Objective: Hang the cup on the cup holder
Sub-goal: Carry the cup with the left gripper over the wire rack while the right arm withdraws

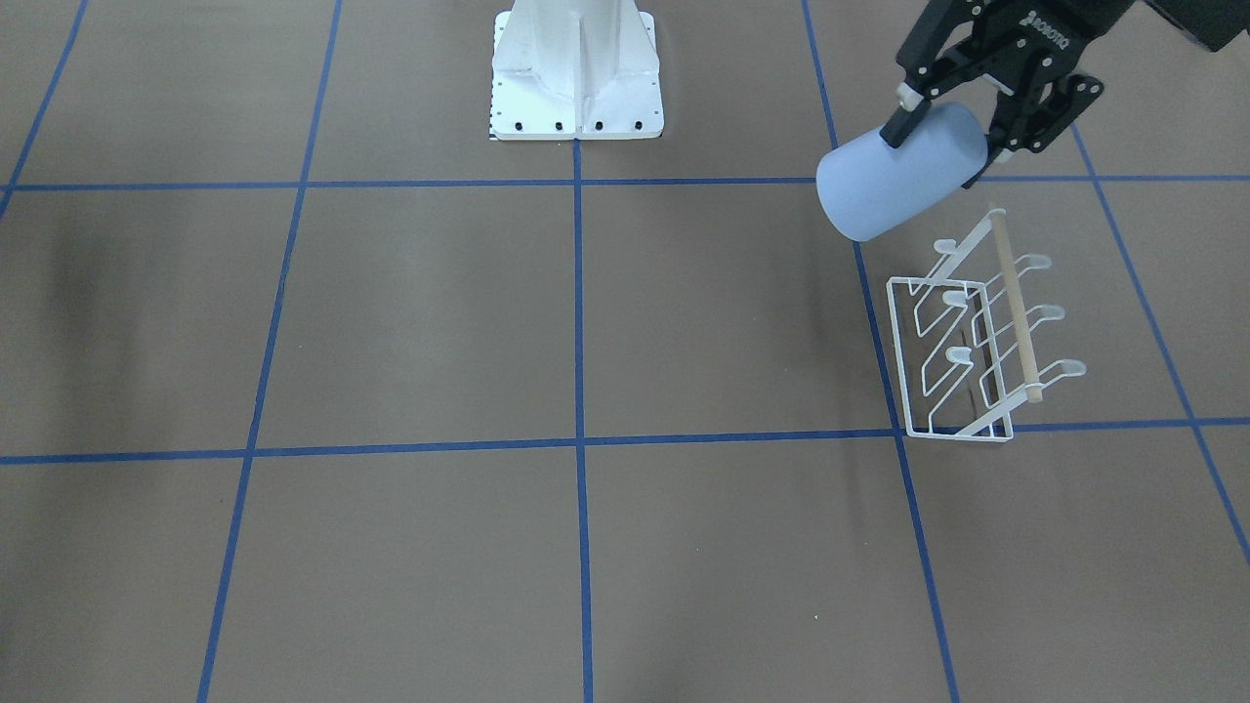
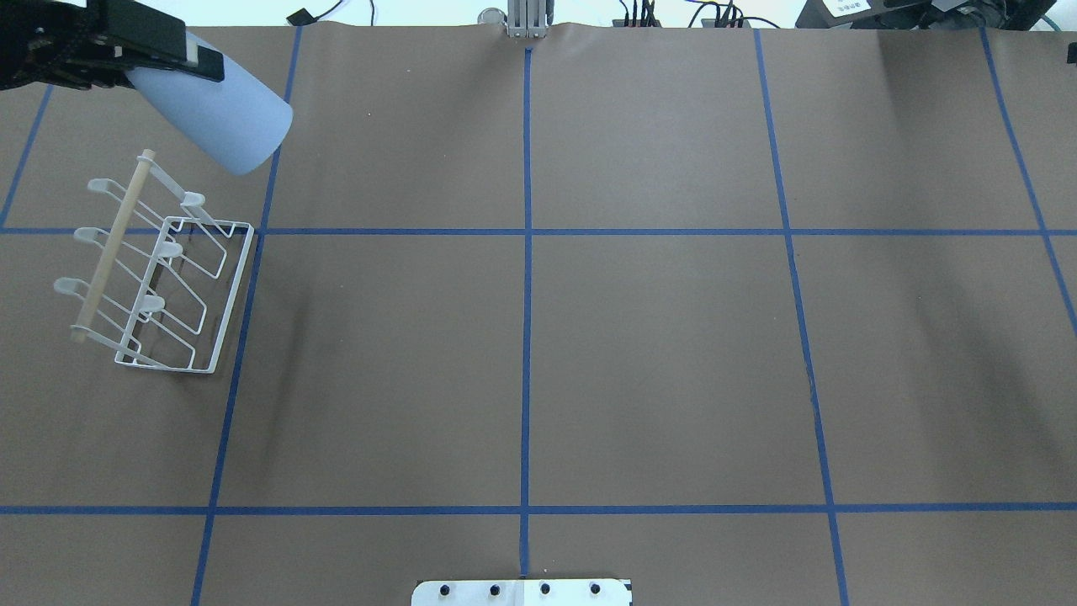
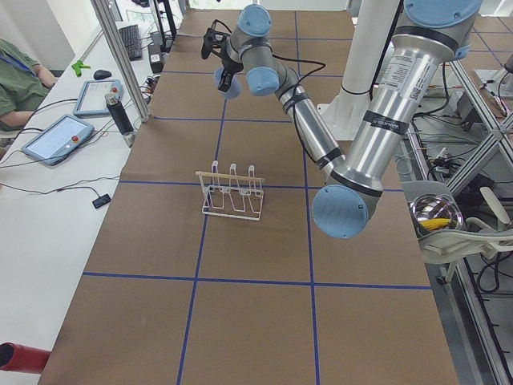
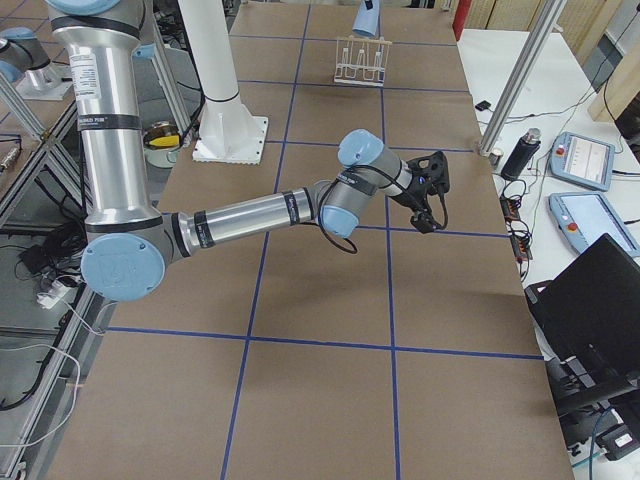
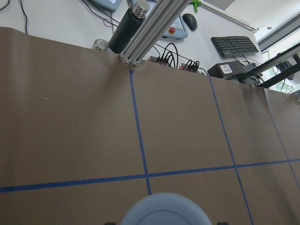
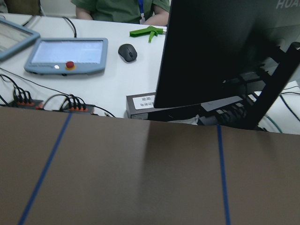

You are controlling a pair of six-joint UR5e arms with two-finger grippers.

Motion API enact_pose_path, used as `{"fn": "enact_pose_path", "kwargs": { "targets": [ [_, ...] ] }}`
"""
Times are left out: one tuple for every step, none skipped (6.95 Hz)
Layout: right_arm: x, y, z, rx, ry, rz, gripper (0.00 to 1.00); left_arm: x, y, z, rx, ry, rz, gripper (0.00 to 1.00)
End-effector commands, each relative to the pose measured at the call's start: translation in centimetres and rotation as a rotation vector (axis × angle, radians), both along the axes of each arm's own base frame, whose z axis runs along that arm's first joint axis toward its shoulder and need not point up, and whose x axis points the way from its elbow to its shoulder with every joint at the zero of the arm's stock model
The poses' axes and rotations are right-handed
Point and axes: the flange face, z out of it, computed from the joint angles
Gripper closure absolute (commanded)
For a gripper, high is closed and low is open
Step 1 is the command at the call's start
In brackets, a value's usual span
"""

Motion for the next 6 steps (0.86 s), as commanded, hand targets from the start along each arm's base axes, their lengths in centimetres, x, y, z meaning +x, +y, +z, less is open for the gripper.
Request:
{"fn": "enact_pose_path", "kwargs": {
  "targets": [
    [3.2, 0.8, 2.2, -0.148, 0.106, -0.224, 0.00, -1.4, -0.4, 2.5, 0.008, -0.245, 0.038, 1.00],
    [4.6, 1.5, 4.0, -0.225, 0.148, -0.334, 0.00, -0.9, -1.0, 3.9, -0.030, -0.288, 0.040, 1.00],
    [4.7, 2.0, 5.1, -0.340, 0.138, -0.370, 0.00, -0.3, -2.1, 5.1, -0.062, -0.305, 0.047, 1.00],
    [4.2, 2.6, 6.2, -0.416, 0.078, -0.393, 0.00, 0.6, -3.4, 6.2, -0.090, -0.320, 0.055, 1.00],
    [4.1, 3.1, 6.9, -0.452, 0.050, -0.402, 0.00, 1.5, -5.1, 7.4, -0.109, -0.351, 0.049, 1.00],
    [3.9, 3.7, 7.6, -0.489, 0.033, -0.408, 0.00, 2.1, -7.1, 7.6, -0.102, -0.397, 0.018, 1.00]
  ]
}}
